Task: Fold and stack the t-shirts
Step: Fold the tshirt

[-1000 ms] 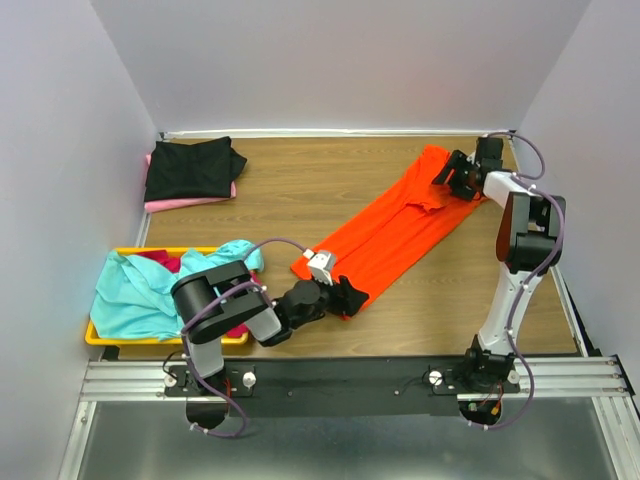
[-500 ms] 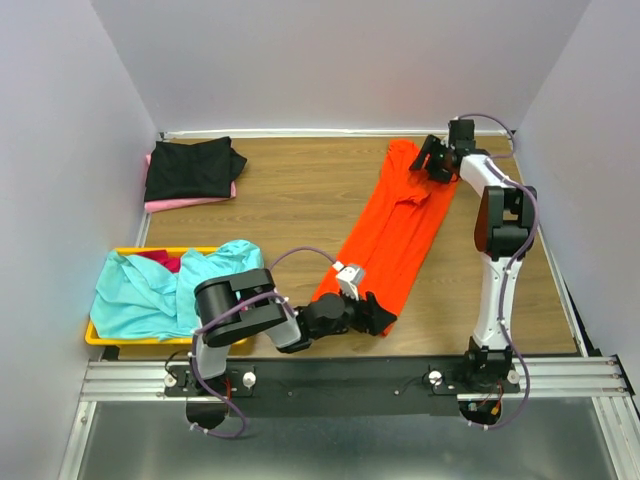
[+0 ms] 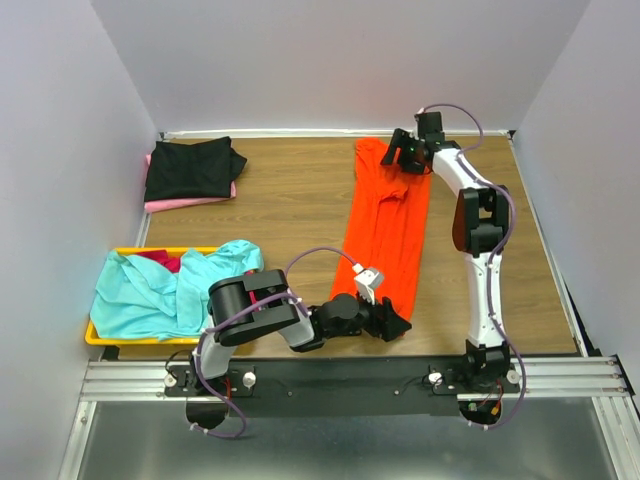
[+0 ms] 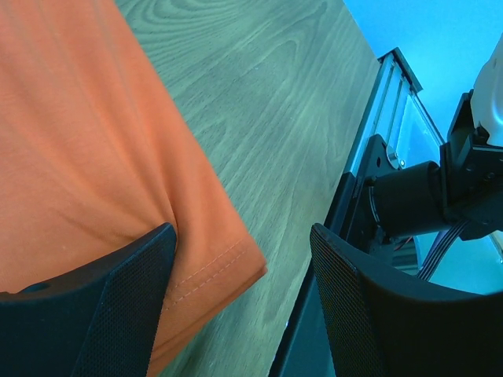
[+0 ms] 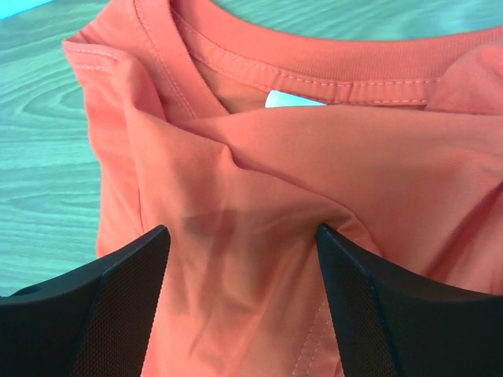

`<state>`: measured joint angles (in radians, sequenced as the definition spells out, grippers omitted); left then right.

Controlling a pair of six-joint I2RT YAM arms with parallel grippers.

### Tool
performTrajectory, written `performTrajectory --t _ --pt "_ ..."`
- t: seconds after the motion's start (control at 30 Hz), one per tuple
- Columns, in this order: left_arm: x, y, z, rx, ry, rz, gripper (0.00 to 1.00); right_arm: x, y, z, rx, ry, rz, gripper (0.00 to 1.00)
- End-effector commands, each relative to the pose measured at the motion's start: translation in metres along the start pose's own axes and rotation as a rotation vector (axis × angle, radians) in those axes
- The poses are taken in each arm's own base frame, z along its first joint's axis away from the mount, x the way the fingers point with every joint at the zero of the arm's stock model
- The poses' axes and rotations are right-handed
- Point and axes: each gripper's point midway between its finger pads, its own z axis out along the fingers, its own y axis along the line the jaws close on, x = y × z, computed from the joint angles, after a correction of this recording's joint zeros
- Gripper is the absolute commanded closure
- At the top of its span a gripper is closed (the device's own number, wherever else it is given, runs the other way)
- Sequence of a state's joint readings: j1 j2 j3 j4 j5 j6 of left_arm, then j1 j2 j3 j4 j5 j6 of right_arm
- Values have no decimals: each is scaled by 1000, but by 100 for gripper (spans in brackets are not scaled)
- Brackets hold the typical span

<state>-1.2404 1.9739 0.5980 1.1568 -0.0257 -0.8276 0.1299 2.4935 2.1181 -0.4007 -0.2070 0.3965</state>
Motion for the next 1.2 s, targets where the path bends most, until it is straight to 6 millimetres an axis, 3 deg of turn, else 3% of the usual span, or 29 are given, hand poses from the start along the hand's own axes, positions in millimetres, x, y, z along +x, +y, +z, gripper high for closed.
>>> performTrajectory --t 0.0,0.1,0.17,0.2,0.23,0.3,0.33,0.4,0.43,0.53,0.57,0.6,0.63,0.67,0.8,0.83,0.87,0.9,1.03,1.17 --pt "56 24 -15 -66 200 29 22 59 -12 28 39 158 -13 17" --pt "46 23 -14 -79 167 44 22 51 -2 23 11 144 -25 17" --pt "27 30 -12 -151 113 94 20 43 2 18 7 126 -32 16" --pt "7 18 -6 -143 65 116 19 32 8 8 -3 104 -43 16" --pt "3 25 -8 -187 76 182 18 26 13 3 -10 90 -51 16" --pt "-24 23 -5 -237 14 249 17 11 20 -12 -17 54 -69 16" --pt "-46 8 -2 -224 -34 271 16 -4 30 -31 -29 20 -82 16" --pt "-67 4 -4 -261 -70 336 15 -17 38 -50 -28 -22 -100 15" --pt "-82 -4 -8 -261 -105 345 15 -23 46 -72 -34 -49 -110 15" --pt "-100 -11 -16 -258 -141 385 14 -35 58 -104 -38 -124 -116 15" --pt "-108 -14 -21 -263 -161 386 13 -49 72 -135 -57 -185 -122 14" --pt "-110 -12 -24 -274 -165 385 12 -30 65 -136 -28 -164 -108 14" --pt "-114 -5 -29 -292 -170 370 12 -25 65 -144 -17 -170 -105 12" --pt "-108 7 -35 -316 -151 350 12 -9 65 -161 -1 -180 -97 12" --pt "-111 41 -55 -362 -143 269 13 34 61 -187 53 -190 -64 12" --pt "-103 58 -66 -389 -122 251 13 63 49 -200 81 -167 -58 12" --pt "-109 63 -74 -392 -136 220 14 75 46 -205 100 -167 -54 12" --pt "-102 76 -85 -417 -121 212 14 101 36 -219 131 -163 -44 12" --pt "-110 83 -115 -449 -171 176 15 149 24 -257 131 -180 -1 13" --pt "-104 92 -131 -489 -170 132 15 186 18 -284 129 -145 43 16"
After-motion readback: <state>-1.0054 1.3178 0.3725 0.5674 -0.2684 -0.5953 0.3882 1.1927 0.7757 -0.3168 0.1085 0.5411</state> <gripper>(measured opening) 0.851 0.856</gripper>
